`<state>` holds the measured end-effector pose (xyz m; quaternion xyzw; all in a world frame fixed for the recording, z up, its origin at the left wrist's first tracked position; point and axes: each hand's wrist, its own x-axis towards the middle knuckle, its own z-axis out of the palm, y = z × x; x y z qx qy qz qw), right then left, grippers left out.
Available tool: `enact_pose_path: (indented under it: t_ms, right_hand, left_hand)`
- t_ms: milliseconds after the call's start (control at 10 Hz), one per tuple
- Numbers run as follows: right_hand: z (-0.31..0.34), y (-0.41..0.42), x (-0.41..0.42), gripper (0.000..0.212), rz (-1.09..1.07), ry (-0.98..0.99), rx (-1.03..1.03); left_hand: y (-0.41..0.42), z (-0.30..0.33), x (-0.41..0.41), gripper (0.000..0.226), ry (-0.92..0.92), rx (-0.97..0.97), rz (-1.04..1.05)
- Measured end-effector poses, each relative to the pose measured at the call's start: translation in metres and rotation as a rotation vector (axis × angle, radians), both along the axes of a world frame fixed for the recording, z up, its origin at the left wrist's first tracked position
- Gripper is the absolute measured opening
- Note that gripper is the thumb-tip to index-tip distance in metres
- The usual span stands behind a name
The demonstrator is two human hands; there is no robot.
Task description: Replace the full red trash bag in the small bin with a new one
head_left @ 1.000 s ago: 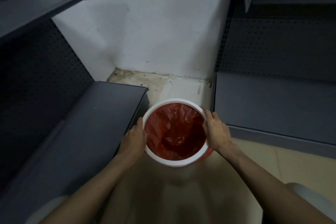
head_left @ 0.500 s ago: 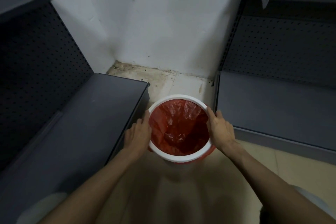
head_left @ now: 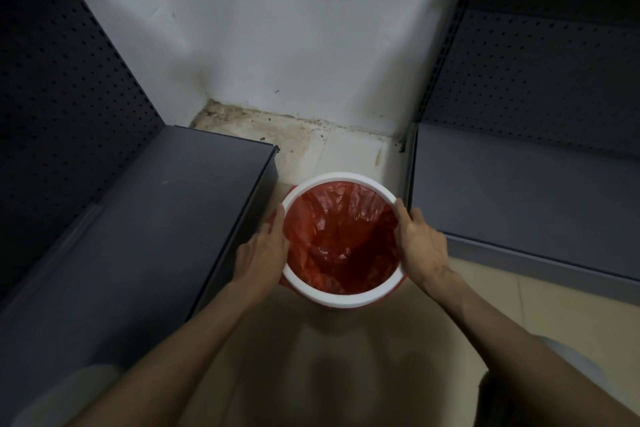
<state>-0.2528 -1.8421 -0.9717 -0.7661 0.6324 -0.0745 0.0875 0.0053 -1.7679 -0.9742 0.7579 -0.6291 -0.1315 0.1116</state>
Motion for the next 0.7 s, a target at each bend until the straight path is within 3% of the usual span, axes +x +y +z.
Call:
enact_pose_path:
  t_ms: [400, 600, 700]
  right_hand:
    - [0.008, 0.005, 0.004, 0.061, 0.020, 0.045, 0.047]
    - [0.039, 0.004, 0.000, 0.041, -0.002, 0.080, 0.007]
    - [0.076, 0.014, 0.002, 0.041, 0.003, 0.063, -0.016]
  left_hand:
    - [0.002, 0.016, -0.005, 0.061, -0.008, 0.064, 0.000]
    - [-0.009, 0.040, 0.001, 0.046, -0.118, 0.021, 0.006]
    - [-0.006, 0.076, -0.011, 0.043, -0.030, -0.003, 0.012]
